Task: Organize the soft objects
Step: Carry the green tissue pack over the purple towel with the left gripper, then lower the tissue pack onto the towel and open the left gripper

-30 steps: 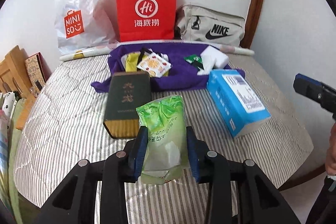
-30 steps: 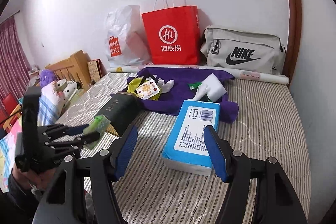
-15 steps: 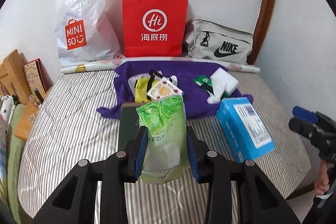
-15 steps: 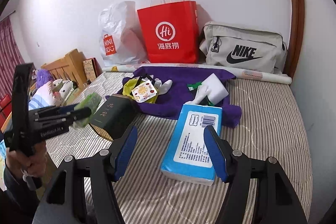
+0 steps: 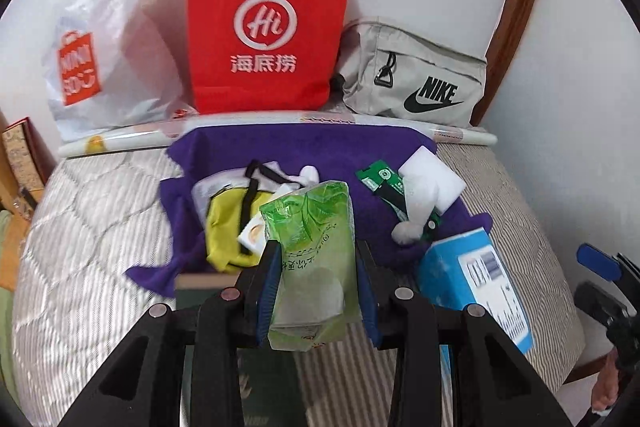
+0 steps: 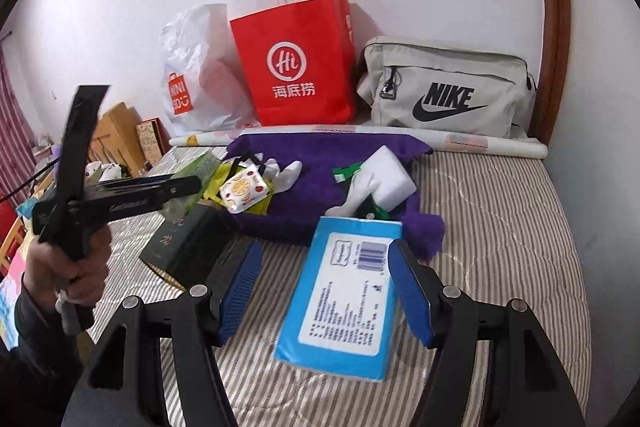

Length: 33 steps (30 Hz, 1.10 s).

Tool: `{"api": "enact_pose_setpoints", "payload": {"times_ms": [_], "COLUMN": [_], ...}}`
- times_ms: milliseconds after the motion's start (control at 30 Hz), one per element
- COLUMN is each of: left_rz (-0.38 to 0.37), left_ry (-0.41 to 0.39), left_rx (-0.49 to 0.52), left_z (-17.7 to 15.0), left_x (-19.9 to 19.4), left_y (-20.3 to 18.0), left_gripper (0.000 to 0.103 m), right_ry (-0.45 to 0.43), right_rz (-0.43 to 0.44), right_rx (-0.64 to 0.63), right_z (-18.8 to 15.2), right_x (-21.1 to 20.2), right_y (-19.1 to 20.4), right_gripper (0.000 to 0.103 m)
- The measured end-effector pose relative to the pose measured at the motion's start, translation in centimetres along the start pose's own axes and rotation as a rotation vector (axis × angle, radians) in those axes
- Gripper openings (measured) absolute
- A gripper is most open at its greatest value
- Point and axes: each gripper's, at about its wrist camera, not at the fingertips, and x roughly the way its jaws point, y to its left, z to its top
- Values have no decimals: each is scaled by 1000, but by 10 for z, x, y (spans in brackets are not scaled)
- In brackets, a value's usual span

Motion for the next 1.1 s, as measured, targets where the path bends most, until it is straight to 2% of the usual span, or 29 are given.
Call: {"api": "enact_pose_setpoints", "payload": {"times_ms": [167,333,633,867,1100], "left_rz": [-13,-26,-12,-20,-10], "left_ry": [48,90,134,117,83], "left_rx": [24,6,11,6,4], "left_z": [15,27,36,38,35], "left_x": [33,60,85,78,43], "left_y": [-11,-14,-21,-22,-21], "left_gripper": [34,35,42,59,66], "right_ry": [-4,6,45,53,32], "right_rz": [-6,-6,-9,-3,-1], "right_rx": [-5,16,48,49,45], "right_z": [5,8,4,2,2], "right_x": [9,21,39,39,24], "right_y": [-7,-17,-29,-27,-17], "right_gripper": [65,65,65,65,65]}}
